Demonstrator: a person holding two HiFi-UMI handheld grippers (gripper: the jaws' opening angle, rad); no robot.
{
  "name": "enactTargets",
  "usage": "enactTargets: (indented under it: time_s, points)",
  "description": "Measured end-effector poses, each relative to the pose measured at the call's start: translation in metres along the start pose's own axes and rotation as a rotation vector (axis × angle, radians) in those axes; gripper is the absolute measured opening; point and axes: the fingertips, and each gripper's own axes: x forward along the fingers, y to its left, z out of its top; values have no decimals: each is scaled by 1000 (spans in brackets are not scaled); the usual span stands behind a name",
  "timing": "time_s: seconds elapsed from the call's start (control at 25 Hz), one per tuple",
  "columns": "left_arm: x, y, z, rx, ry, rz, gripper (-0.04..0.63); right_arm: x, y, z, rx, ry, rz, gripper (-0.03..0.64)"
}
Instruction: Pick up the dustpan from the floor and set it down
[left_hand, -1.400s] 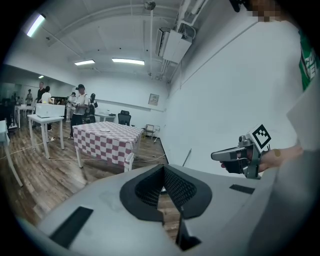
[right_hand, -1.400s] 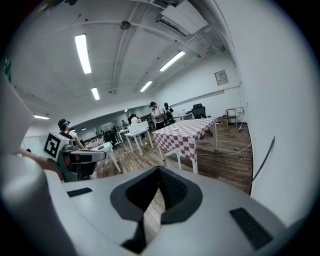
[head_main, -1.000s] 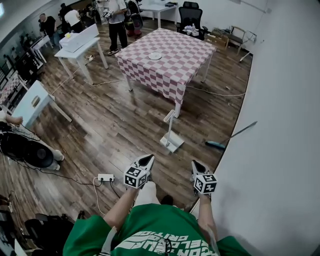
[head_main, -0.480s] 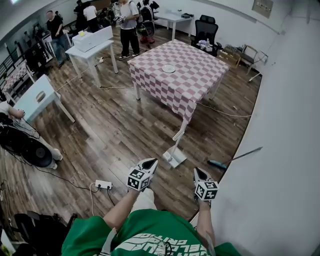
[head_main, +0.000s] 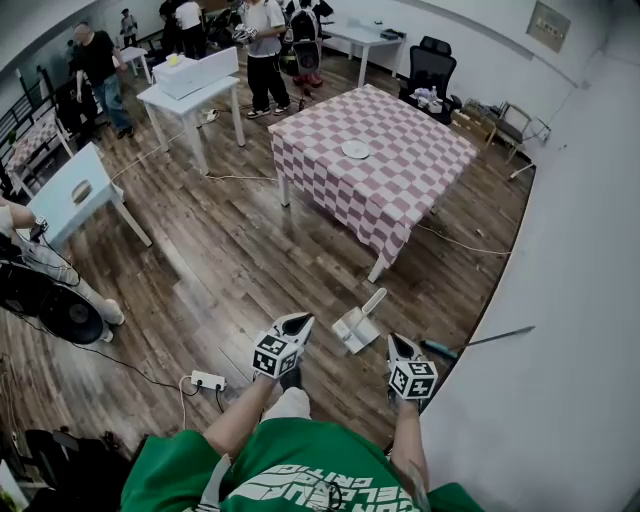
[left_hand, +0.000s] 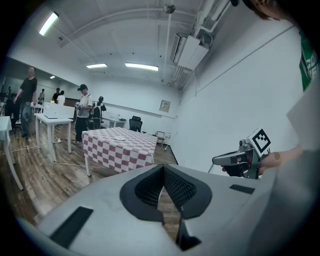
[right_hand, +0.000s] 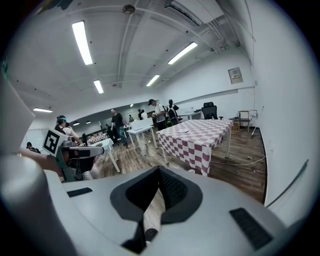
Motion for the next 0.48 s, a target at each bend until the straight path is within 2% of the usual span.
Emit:
enactTargets:
  time_s: [0.48]
  points:
    - [41,114,41,-2,30,-59,4,106,1,51,28,27,-80,8]
